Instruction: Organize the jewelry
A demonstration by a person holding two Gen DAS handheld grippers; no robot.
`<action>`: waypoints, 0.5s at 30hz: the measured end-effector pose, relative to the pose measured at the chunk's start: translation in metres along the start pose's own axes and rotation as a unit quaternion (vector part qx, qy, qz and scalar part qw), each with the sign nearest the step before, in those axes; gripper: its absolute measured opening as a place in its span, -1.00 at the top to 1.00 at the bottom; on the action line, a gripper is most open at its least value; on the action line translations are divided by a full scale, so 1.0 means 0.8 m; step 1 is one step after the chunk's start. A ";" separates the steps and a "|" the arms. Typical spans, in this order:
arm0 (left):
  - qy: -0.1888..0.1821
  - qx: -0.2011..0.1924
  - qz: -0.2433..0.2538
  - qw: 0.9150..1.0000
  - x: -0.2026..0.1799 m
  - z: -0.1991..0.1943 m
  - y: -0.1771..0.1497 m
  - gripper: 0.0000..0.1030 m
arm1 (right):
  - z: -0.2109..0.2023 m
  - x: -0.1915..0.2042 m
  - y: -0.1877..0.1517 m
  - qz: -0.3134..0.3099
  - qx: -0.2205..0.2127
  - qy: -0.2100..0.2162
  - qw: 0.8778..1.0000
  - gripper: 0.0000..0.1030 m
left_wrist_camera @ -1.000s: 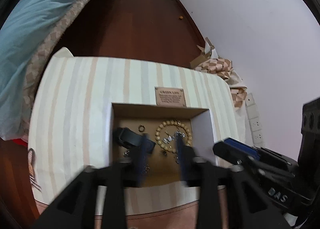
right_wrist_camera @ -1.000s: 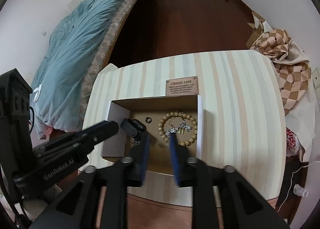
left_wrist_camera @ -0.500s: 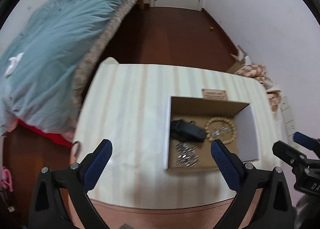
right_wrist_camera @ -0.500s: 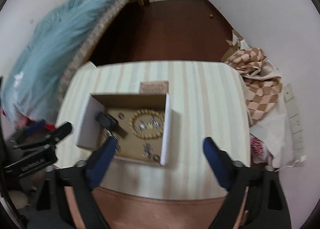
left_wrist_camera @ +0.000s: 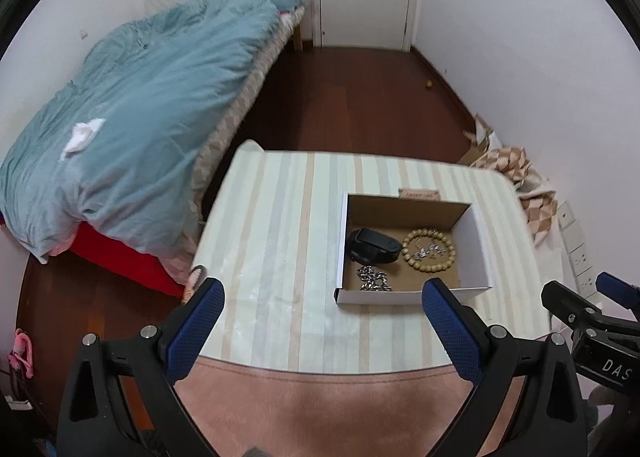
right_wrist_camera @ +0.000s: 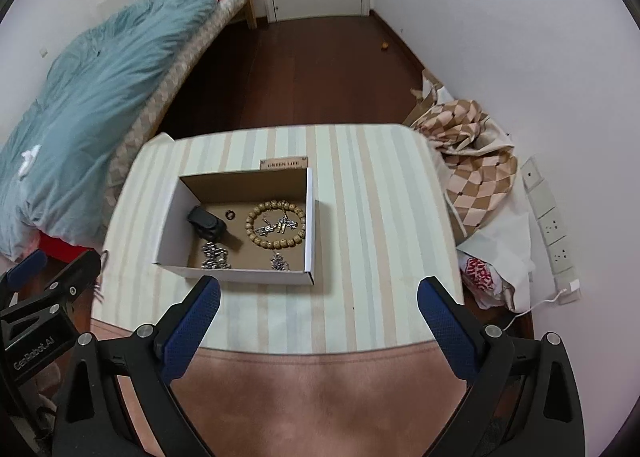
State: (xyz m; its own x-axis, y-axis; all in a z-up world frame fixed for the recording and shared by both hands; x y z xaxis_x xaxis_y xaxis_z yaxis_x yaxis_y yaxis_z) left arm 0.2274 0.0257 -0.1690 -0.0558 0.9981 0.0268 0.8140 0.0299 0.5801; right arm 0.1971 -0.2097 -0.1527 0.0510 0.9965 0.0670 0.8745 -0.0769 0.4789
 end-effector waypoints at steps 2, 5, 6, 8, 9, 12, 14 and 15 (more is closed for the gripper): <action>-0.001 -0.017 -0.004 1.000 0.001 -0.031 -0.002 -0.96 | -0.025 0.001 -0.003 -0.002 -0.014 -0.002 1.000 -0.95; -0.003 -0.035 -0.009 0.999 0.002 -0.073 -0.007 -0.96 | -0.071 0.005 -0.012 -0.004 -0.038 -0.001 0.999 -0.95; -0.002 -0.039 -0.011 0.999 0.003 -0.085 -0.009 -0.96 | -0.086 0.006 -0.014 -0.004 -0.046 0.000 0.999 -0.95; 0.001 -0.048 -0.011 0.999 0.004 -0.113 -0.014 -0.96 | -0.117 0.008 -0.020 -0.006 -0.062 0.001 0.998 -0.95; 0.002 -0.052 -0.010 0.999 0.005 -0.127 -0.016 -0.96 | -0.133 0.008 -0.022 -0.006 -0.070 0.001 0.998 -0.95; -0.002 -0.064 -0.006 0.998 0.008 -0.161 -0.021 -0.96 | -0.180 0.008 -0.029 -0.006 -0.093 0.005 0.996 -0.95; -0.003 -0.071 -0.004 0.997 0.010 -0.184 -0.023 -0.96 | -0.211 0.007 -0.036 -0.005 -0.106 0.005 0.994 -0.95; -0.002 -0.075 -0.002 0.997 0.011 -0.198 -0.024 -0.96 | -0.223 0.007 -0.038 -0.005 -0.111 0.005 0.994 -0.95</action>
State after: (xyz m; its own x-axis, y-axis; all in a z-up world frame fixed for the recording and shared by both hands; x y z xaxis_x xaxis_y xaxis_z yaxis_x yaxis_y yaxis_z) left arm 0.1194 0.0249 -0.0508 -0.0570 0.9982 0.0207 0.7181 0.0266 0.6954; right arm 0.0849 -0.2076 -0.0109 0.0377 0.9969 0.0694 0.7467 -0.0743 0.6610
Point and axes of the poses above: each gripper's, at about its wrist camera, not at the fingertips, and z roughly the way its jaws point, x to its left, y to its top, the point moved 8 cm from there along z, roughly the way its jaws point, and after that the axes turned 2 degrees about y, right-handed, at the moved point
